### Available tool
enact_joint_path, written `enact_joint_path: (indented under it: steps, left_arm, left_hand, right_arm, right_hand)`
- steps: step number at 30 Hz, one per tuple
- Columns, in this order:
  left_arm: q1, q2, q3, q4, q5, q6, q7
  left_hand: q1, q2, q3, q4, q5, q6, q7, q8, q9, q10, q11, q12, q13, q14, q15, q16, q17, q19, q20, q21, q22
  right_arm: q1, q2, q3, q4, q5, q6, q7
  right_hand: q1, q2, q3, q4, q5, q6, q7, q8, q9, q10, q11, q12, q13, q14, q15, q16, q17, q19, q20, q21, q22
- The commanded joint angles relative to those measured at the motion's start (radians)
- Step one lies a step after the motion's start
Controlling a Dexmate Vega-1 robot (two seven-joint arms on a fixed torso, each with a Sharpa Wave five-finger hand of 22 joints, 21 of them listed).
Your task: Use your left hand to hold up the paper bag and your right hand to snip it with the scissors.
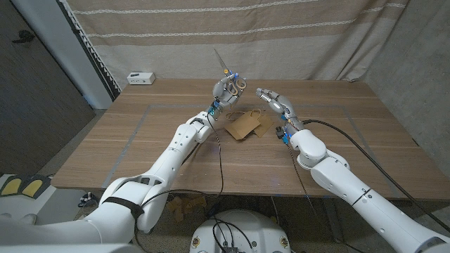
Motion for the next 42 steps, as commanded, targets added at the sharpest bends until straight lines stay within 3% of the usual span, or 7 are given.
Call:
enact_joint_path:
  steps: [1, 11, 18, 28, 37, 39, 42]
  left_arm:
    - [-0.023, -0.021, -0.015, 0.018, -0.007, 0.033, 0.024]
    - [-0.015, -0.015, -0.034, -0.001, -0.014, 0.034, 0.064]
    - [-0.007, -0.011, -0.039, -0.013, -0.018, 0.032, 0.074]
    - [-0.014, -0.009, -0.039, 0.007, -0.025, 0.048, 0.051]
    - [-0.031, -0.016, -0.027, 0.043, -0.019, 0.070, 0.013]
    - [-0.034, -0.022, -0.028, 0.052, -0.023, 0.078, 0.012]
    - [-0.042, -0.031, -0.025, 0.070, -0.018, 0.076, 0.005]
  left_hand:
    - [0.166, 0.175, 0.150, 0.154, -0.003, 0.200, 0.111, 0.335, 0.830, 0.055, 0.015, 0.129, 0.575, 0.012, -0.122, -0.003, 0.506, -0.005, -0.113, -0.001, 0.001]
    - [0.164, 0.175, 0.148, 0.155, -0.004, 0.195, 0.110, 0.346, 0.840, 0.050, 0.015, 0.130, 0.569, 0.017, -0.122, -0.010, 0.493, -0.003, -0.112, -0.001, -0.001]
    - [0.163, 0.175, 0.146, 0.154, -0.004, 0.200, 0.113, 0.343, 0.826, 0.051, 0.015, 0.132, 0.566, 0.021, -0.122, -0.014, 0.487, -0.004, -0.112, -0.002, -0.002]
    - [0.163, 0.174, 0.145, 0.152, -0.005, 0.199, 0.114, 0.350, 0.830, 0.052, 0.015, 0.136, 0.562, 0.026, -0.122, -0.017, 0.482, -0.004, -0.113, -0.002, -0.002]
    - [0.163, 0.173, 0.145, 0.152, -0.005, 0.198, 0.110, 0.352, 0.825, 0.048, 0.014, 0.136, 0.557, 0.025, -0.122, -0.024, 0.475, -0.004, -0.113, -0.002, -0.003]
    - [0.163, 0.173, 0.145, 0.151, -0.005, 0.197, 0.112, 0.353, 0.826, 0.047, 0.014, 0.135, 0.555, 0.027, -0.123, -0.024, 0.474, -0.004, -0.114, -0.003, -0.004]
    - [0.164, 0.172, 0.144, 0.149, -0.005, 0.201, 0.113, 0.347, 0.811, 0.051, 0.015, 0.136, 0.552, 0.032, -0.123, -0.029, 0.465, -0.003, -0.118, -0.004, -0.005]
  right_arm:
    - [0.000, 0.003, -0.025, -0.063, -0.125, -0.114, -0.111]
    - [0.021, 0.013, -0.053, -0.078, -0.207, -0.167, -0.142]
    - [0.039, 0.048, -0.076, -0.063, -0.255, -0.185, -0.176]
    - [0.082, 0.086, -0.135, -0.090, -0.384, -0.355, -0.251]
    - [0.090, 0.100, -0.154, -0.098, -0.431, -0.392, -0.270]
    - [0.089, 0.105, -0.156, -0.092, -0.433, -0.381, -0.271]
    - [0.094, 0.113, -0.171, -0.092, -0.465, -0.406, -0.287]
  right_hand:
    - [0.018, 0.002, 0.007, -0.001, 0.001, 0.013, -0.001, 0.008, 0.004, 0.004, -0.006, -0.004, 0.001, -0.006, -0.019, -0.001, -0.001, -0.004, 0.006, -0.004, 0.005]
    - [0.035, 0.002, 0.014, -0.004, 0.003, 0.018, -0.006, 0.008, 0.007, 0.003, -0.012, -0.005, 0.001, -0.013, -0.043, -0.003, -0.001, -0.012, 0.010, -0.005, 0.006]
    - [0.042, 0.002, 0.017, -0.004, 0.004, 0.027, -0.007, 0.010, 0.008, 0.000, -0.020, -0.006, 0.001, -0.010, -0.045, -0.001, -0.001, -0.014, 0.010, -0.004, 0.006]
    - [0.055, -0.001, 0.021, -0.003, 0.004, 0.054, -0.004, 0.017, 0.009, 0.022, -0.017, 0.001, 0.001, 0.016, -0.038, 0.007, -0.001, 0.002, 0.025, 0.004, 0.006]
    - [0.057, -0.008, 0.018, -0.002, 0.004, 0.070, -0.003, 0.020, 0.010, 0.028, -0.017, 0.002, 0.001, 0.026, -0.036, 0.008, -0.001, 0.009, 0.037, 0.006, 0.006]
    - [0.060, -0.014, 0.016, -0.001, 0.005, 0.077, 0.005, 0.019, 0.010, 0.028, -0.014, 0.001, 0.001, 0.033, -0.030, 0.008, -0.001, 0.049, 0.043, 0.019, 0.006]
    - [0.070, -0.018, 0.015, -0.002, 0.007, 0.084, 0.015, 0.018, 0.010, 0.025, -0.006, -0.001, 0.001, 0.039, -0.024, 0.007, -0.001, 0.078, 0.081, 0.025, 0.004]
